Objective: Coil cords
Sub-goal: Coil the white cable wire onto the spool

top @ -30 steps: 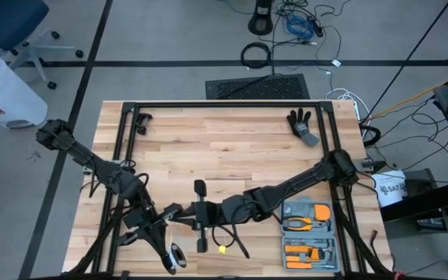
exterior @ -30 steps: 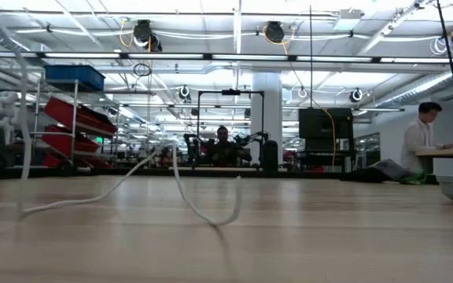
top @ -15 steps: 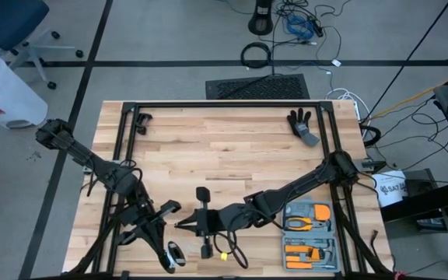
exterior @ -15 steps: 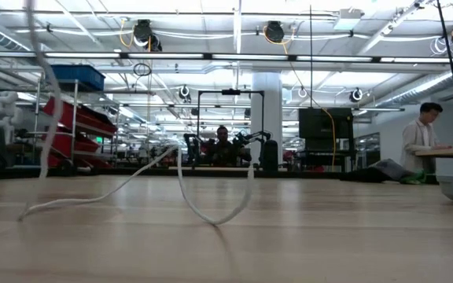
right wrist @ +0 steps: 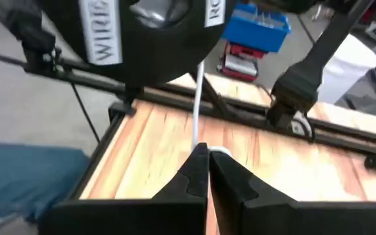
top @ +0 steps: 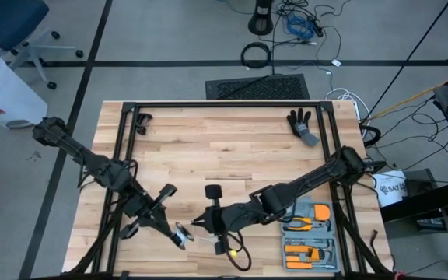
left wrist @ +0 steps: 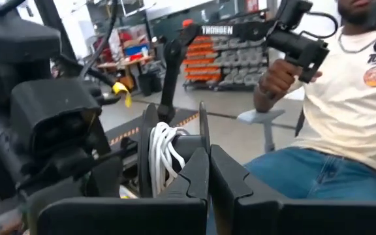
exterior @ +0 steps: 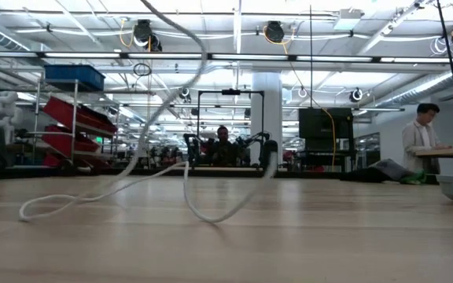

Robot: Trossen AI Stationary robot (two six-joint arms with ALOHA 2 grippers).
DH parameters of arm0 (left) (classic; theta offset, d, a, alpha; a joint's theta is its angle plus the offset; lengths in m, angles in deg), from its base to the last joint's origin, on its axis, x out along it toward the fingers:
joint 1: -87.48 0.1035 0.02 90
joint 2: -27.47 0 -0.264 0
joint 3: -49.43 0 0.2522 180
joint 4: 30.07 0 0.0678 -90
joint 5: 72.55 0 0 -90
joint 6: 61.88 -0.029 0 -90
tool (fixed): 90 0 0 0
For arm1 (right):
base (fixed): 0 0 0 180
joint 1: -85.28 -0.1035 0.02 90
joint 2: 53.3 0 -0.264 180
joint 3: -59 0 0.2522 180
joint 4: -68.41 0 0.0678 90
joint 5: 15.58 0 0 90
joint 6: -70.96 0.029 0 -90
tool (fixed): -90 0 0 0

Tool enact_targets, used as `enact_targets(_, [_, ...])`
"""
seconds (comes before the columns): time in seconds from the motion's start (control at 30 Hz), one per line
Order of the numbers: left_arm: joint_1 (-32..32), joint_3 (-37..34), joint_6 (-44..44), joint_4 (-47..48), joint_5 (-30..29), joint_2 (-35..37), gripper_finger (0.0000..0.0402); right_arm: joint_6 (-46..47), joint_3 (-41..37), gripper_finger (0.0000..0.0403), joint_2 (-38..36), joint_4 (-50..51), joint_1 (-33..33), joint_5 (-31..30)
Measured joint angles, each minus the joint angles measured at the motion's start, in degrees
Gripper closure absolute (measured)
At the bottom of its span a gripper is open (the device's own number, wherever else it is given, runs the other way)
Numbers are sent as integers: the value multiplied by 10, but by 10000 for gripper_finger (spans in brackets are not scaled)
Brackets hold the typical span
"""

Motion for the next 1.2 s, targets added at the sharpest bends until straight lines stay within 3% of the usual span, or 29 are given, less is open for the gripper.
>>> enact_targets(0.2, [0, 0, 0, 10, -16, 12, 400, 16, 0, 376, -9, 53, 0, -13])
enact_targets(0.37, [0, 1, 0, 14, -16, 12, 400, 15, 0, 305, -13, 65, -1, -60])
enact_targets(0.6, [0, 1, 0, 13, -16, 12, 400, 5, 0, 225, -15, 75, -6, -59])
enact_targets(0.73, [0, 1, 0, 14, -24, 17, 400, 41, 0, 219, -6, 86, -21, -65])
enact_targets(1.0, [0, 1, 0, 10, -25, 32, 400, 27, 0, 240, 52, 37, -39, -163])
enact_targets(1.2, [0, 1, -2, 11, -25, 32, 400, 15, 0, 253, 92, -8, -22, -166])
